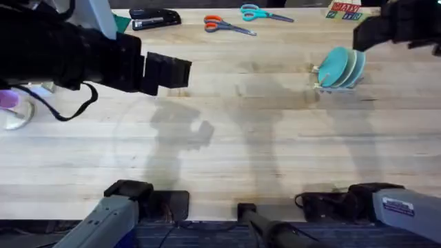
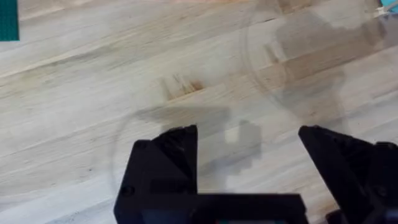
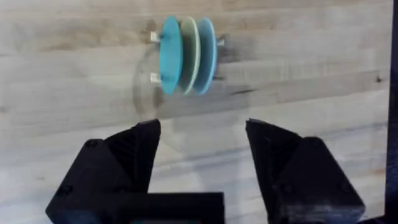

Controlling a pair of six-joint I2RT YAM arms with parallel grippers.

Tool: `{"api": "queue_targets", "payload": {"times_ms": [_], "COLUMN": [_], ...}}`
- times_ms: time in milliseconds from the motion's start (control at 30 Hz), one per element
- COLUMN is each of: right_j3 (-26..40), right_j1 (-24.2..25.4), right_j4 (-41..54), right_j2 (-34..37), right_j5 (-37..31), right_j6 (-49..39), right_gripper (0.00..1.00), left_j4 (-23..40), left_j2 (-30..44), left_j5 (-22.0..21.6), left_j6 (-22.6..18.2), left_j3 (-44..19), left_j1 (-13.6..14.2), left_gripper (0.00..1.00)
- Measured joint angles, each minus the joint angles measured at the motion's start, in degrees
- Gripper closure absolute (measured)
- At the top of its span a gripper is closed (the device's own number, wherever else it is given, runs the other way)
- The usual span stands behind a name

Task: Pick up the plates from the table one by one and place each into a slot on the dish rack.

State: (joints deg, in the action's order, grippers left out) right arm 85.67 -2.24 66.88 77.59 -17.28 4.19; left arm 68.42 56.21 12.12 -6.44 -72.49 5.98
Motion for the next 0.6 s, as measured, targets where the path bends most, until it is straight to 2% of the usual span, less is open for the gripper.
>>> {"api": "queue_targets", "payload": {"times_ms": [367,600], "right_j3": [0.0,0.0], "right_j1": [-2.1,-2.5], "right_j4": [8.8,11.9], "right_j2": [-11.7,-18.1], "right_j5": [0.0,0.2], "right_j6": [0.0,0.0], "right_gripper": [0.070,0.061], "left_j4": [0.0,0.0], "left_j2": [0.0,0.0], "left_j5": [0.0,0.0], "left_j6": [0.0,0.0], "left_j3": [0.0,0.0], "left_j1": [0.0,0.0], "left_gripper": [0.007,0.007]}}
